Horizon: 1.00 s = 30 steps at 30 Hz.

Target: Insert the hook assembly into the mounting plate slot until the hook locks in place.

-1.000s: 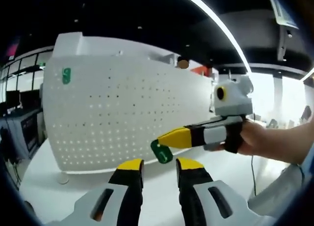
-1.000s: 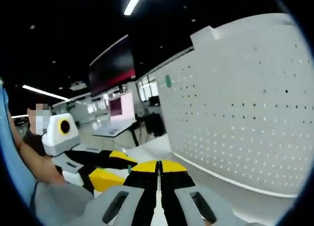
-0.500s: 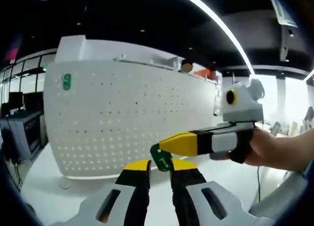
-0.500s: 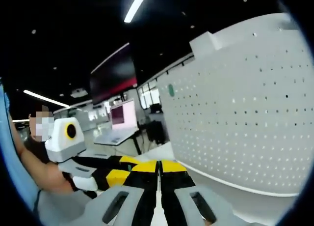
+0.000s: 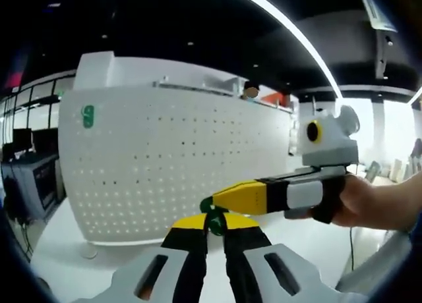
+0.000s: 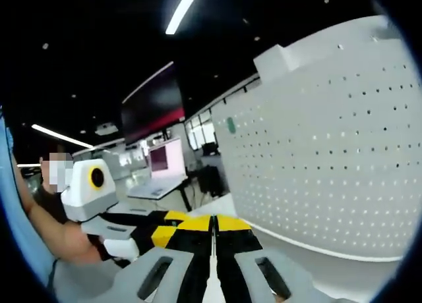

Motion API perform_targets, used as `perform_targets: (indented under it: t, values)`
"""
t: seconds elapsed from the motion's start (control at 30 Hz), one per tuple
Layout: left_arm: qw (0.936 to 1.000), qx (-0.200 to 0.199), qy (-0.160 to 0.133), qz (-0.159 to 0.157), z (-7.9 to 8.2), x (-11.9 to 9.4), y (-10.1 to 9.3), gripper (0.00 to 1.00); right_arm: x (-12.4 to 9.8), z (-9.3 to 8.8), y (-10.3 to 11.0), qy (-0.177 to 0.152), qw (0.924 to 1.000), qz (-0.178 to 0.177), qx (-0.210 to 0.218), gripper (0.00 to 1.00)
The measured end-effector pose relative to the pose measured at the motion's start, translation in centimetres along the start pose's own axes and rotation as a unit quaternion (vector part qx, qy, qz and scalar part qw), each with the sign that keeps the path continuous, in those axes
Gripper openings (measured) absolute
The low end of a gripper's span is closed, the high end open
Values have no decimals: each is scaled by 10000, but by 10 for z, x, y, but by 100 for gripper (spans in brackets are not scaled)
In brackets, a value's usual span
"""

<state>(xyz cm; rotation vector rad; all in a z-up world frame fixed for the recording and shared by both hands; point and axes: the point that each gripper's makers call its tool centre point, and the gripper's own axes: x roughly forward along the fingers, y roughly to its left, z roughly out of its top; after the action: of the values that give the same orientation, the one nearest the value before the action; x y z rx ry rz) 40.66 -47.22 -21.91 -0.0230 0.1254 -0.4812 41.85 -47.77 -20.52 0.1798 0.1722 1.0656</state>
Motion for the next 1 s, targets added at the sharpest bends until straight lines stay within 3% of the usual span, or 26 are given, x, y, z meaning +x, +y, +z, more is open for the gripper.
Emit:
perform_targets:
  t: [1.0]
  values:
    - [9998,174,-43,-1,2,1,1,4,-2,3,2,-130,9999,48,32,0]
